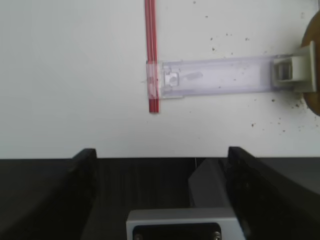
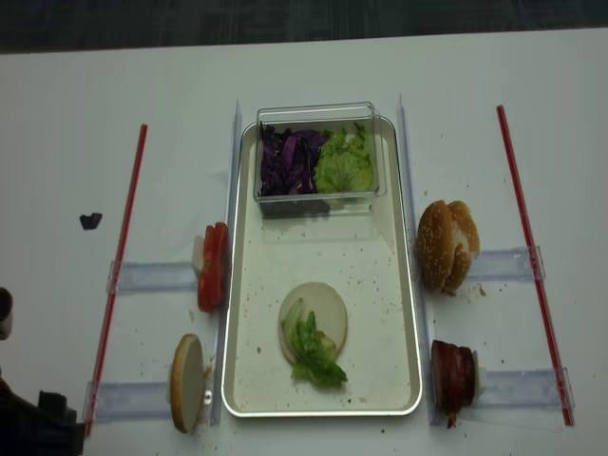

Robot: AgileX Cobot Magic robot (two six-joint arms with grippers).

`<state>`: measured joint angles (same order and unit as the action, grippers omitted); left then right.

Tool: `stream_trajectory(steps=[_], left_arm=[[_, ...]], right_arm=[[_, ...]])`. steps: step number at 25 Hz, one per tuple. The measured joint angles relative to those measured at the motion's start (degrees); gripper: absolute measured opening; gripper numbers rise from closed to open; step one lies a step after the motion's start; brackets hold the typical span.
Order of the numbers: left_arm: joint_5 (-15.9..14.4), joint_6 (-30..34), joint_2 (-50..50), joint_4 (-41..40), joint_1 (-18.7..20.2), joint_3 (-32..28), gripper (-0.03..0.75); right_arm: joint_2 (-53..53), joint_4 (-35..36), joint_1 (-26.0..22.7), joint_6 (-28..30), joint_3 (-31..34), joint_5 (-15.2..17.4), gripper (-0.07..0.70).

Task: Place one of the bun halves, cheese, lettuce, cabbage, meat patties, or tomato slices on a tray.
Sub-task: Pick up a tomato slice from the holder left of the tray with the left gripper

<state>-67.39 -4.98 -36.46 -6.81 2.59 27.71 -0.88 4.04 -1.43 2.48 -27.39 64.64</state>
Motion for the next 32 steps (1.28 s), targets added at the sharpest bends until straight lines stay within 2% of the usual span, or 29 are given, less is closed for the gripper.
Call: stream_trajectory(steps=[9, 16, 23, 32], left_arm=[[0.80, -0.45, -12.08, -0.20, 0.00, 0.32, 0.491], [4.43, -1.07, -20.59, -1.38, 0.00, 2.21, 0.491], [7.16, -2.17, -33.62, -2.06, 0.00, 11.31, 0.491], [7.92, -2.17, -51.68, -2.06, 0.00, 27.63, 0.491]], right_arm=[[0.00, 0.00, 0.00, 0.00, 0.00, 0.00, 0.445], [0.00, 0.00, 0.00, 0.00, 0.00, 0.00, 0.445], [0.00, 0.00, 0.00, 0.00, 0.00, 0.00, 0.445], [0.00, 0.00, 0.00, 0.00, 0.00, 0.00, 0.445]])
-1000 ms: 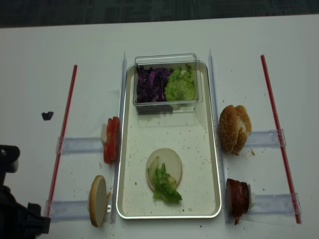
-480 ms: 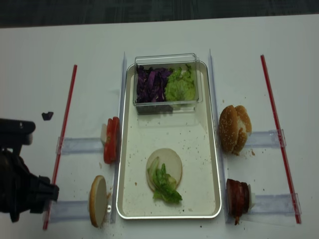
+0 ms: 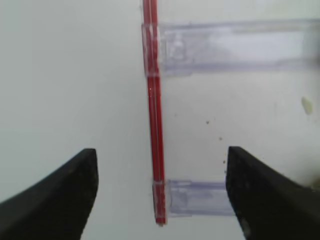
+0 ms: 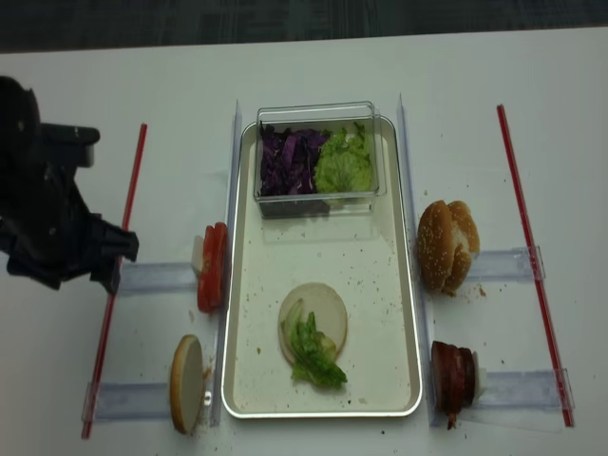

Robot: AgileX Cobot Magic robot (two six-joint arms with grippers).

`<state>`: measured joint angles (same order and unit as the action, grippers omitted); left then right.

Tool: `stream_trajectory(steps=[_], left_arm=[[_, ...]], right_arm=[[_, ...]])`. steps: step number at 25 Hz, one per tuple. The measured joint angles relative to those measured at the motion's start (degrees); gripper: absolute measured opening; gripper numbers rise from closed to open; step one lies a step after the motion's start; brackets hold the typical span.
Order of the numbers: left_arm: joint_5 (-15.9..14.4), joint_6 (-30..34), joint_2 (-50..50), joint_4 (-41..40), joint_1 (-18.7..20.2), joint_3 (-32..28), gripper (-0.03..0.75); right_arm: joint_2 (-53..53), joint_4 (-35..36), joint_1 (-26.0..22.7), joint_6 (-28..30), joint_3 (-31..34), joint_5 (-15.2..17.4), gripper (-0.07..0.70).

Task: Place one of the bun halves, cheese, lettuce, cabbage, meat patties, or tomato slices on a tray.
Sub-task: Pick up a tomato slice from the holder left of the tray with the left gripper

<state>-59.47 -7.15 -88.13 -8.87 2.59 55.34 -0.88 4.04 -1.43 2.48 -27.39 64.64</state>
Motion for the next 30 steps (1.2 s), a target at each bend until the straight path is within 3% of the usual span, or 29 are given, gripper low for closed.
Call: stream_trajectory(steps=[7, 18, 22, 30], left_arm=[[-1.19, 0.19, -7.39, 0.00, 0.00, 8.35, 0.491], [-2.79, 0.19, -8.14, 1.63, 0.29, 9.37, 0.491], [-3.12, -0.22, -8.16, 1.62, 3.29, 10.73, 0.491], [-3.82, -5.54, -8.16, 1.86, 13.21, 14.01, 0.491]], right_arm=[[0.00, 0.00, 0.00, 0.00, 0.00, 0.00, 0.445], [0.00, 0.00, 0.00, 0.00, 0.00, 0.00, 0.445], [0.00, 0.00, 0.00, 0.00, 0.00, 0.00, 0.445], [0.00, 0.00, 0.00, 0.20, 0.00, 0.00, 0.445]])
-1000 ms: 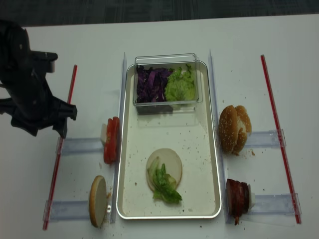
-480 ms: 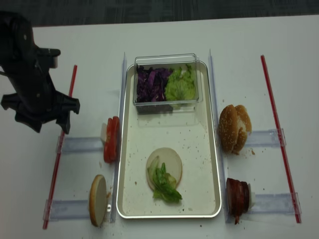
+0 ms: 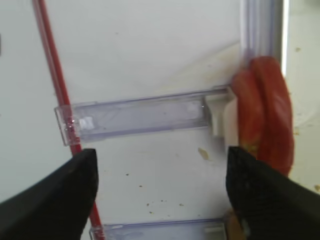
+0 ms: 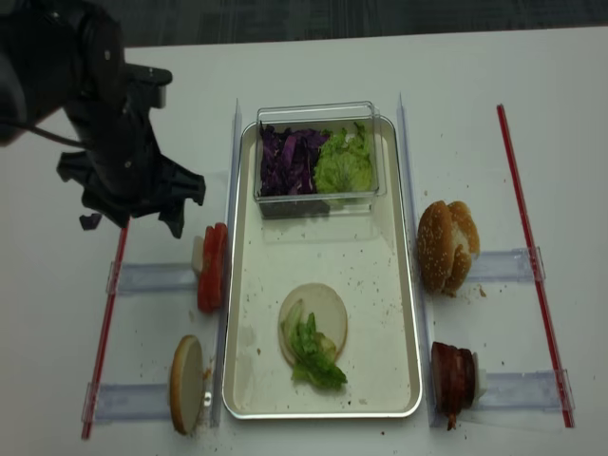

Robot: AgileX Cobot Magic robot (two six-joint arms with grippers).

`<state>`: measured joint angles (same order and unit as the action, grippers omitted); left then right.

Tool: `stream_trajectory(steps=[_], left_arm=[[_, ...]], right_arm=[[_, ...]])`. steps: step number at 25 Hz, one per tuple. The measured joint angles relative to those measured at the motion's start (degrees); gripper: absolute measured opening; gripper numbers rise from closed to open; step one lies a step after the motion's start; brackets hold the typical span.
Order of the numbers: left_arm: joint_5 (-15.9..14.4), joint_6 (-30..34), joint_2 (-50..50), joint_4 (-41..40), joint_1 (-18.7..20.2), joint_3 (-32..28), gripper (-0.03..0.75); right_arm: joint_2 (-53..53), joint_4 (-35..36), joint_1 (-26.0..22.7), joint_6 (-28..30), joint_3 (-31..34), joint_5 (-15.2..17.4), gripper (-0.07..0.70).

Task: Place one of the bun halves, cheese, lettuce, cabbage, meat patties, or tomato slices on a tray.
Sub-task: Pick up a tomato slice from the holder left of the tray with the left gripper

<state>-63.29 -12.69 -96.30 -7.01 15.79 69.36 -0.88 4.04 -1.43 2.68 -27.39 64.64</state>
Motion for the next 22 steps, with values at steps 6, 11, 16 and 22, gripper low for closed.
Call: stream_trajectory(steps=[6, 11, 16, 22], left_arm=[[-0.48, -4.40, 0.00, 0.00, 6.93, 0.22, 0.491], [-0.68, -8.14, -0.10, 0.10, 11.84, 0.22, 0.491], [-0.35, -11.83, -0.10, 0.37, 13.65, 0.22, 0.491], [0.83, -13.51, -0.10, 3.01, 13.65, 0.22, 0.491]], right_arm=[[0.00, 0.00, 0.00, 0.00, 0.00, 0.00, 0.445], [0.00, 0.00, 0.00, 0.00, 0.00, 0.00, 0.445], [0.00, 0.00, 0.00, 0.00, 0.00, 0.00, 0.445], [0.00, -0.09, 0.00, 0.00, 0.00, 0.00, 0.445]])
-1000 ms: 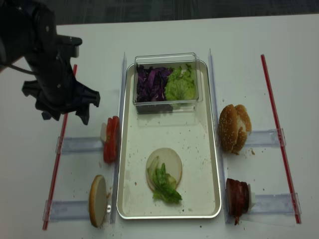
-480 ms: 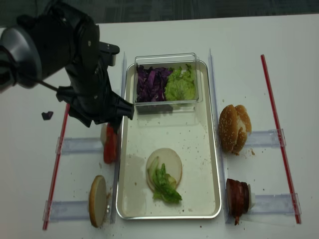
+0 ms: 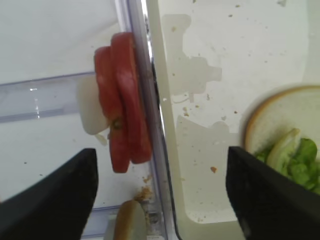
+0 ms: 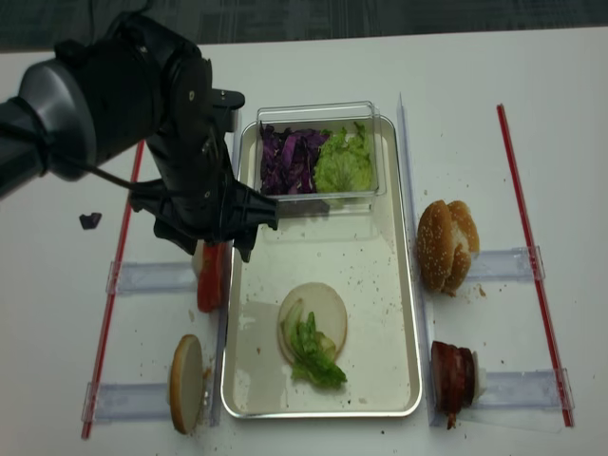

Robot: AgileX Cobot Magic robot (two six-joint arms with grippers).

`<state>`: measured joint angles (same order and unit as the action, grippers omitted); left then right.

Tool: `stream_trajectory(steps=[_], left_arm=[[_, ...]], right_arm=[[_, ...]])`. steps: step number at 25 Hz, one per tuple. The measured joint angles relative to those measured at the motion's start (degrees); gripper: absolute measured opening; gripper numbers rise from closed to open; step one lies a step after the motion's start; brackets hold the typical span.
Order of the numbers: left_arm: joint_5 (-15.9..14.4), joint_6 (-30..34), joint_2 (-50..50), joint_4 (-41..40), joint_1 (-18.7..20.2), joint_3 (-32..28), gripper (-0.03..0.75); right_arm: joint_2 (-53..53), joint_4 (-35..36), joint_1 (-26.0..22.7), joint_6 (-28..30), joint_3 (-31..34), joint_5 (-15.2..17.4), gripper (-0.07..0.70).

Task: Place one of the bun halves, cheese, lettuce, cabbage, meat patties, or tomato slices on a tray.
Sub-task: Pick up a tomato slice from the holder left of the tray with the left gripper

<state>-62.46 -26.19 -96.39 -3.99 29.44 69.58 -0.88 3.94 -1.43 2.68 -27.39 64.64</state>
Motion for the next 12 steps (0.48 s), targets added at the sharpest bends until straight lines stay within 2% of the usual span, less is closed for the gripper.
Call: stream_trajectory(steps=[12], left_arm=[[2.10, -2.26, -3.19, 1.65, 0.00, 0.13, 0.491]], right_arm=[[0.00, 0.00, 0.00, 0.00, 0.00, 0.00, 0.445]])
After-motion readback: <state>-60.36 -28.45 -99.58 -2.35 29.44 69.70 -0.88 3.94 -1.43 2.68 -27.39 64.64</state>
